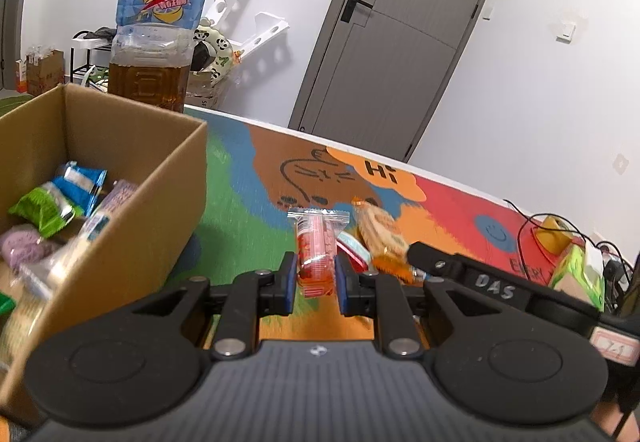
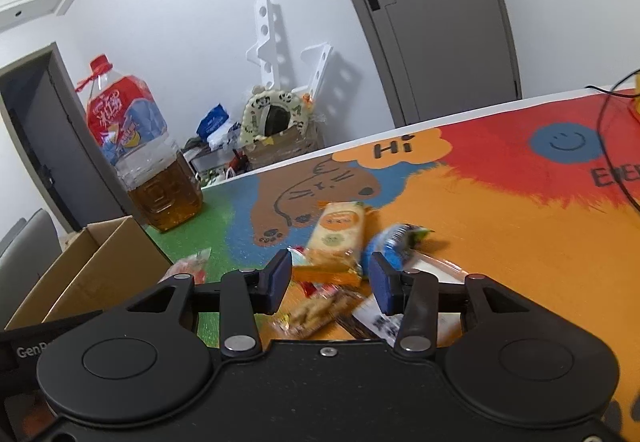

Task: Organize snacks
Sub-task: 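Grasp the red stick packet with the left gripper while the right grasps the cake, then carry both snacks into the cardboard box and open both grippers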

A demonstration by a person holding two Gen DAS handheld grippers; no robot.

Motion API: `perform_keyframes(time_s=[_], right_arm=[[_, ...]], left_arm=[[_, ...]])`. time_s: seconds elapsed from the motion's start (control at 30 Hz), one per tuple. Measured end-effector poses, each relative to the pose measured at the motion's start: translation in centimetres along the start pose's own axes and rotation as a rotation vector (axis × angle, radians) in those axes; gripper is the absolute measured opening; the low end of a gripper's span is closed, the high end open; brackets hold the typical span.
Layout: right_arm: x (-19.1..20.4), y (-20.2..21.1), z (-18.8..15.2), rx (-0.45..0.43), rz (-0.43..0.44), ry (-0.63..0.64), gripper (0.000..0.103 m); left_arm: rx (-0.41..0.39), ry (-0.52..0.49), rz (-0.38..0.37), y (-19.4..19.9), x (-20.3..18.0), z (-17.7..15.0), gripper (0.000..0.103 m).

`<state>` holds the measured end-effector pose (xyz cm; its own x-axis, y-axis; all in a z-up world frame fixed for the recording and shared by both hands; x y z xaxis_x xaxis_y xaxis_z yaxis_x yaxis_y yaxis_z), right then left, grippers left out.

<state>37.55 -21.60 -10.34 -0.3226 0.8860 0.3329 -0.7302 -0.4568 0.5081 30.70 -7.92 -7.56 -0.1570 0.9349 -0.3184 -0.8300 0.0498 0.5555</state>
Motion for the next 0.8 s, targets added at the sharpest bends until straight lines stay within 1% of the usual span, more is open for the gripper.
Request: perform_keyframes(time_s=[0.07,0.2,0.4,0.47,0.57,0.63,0.67,0.8], right_arm=[[0.3,-0.8,0.3,0.014,-0.003,0.007,0.044],[0.7,-2.7,0.9,0.042,-0.023,0.024,0.052],[1.1,-5.1,0.7,0.084,-0.06,0.048,0.056],[1.3,-5.7,0.4,0.099,-0.072,0.055,0.056],[1.2,-6.0,-0.2,0.13,-0.076,0.044,0.047],[1.2,-5.5,-0.4,0.121,-0.068,0.039,0.042],[1.2,-5.1,-0.4,0.119,-0.064,0.037,0.035],[1.4,-2.9,-0.4,0.082,-0.051,0.027,0.035]], left_arm=[[0.002,0.003,-0.001,-0.6,0.3,0.5,0.019],[0.013,0.009,-0.007,-1.8,0.5,1.3,0.019],[0.035,0.026,-0.012,-3.3,1.2,1.7,0.019],[0.045,0.033,-0.01,-3.7,1.5,1.6,0.019],[0.053,0.037,-0.007,-3.7,1.8,1.4,0.019],[0.05,0.04,-0.007,-3.3,1.9,1.5,0.019],[0.045,0.041,-0.008,-3.1,1.9,1.5,0.019],[0.029,0.044,-0.009,-1.8,1.7,1.5,0.019]])
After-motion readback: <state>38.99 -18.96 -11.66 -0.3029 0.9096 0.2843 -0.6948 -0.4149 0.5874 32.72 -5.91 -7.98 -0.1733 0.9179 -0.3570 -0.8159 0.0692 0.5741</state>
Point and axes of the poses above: each gripper's, at about its wrist camera, not at the fingertips, and y roughly against the way its jaws point, x to its left, z to its top, the point moved 6 cm from there along -y, roughly the way its jaws point, and after that the axes turned 1 degree about -z, right-handed, at the moved point
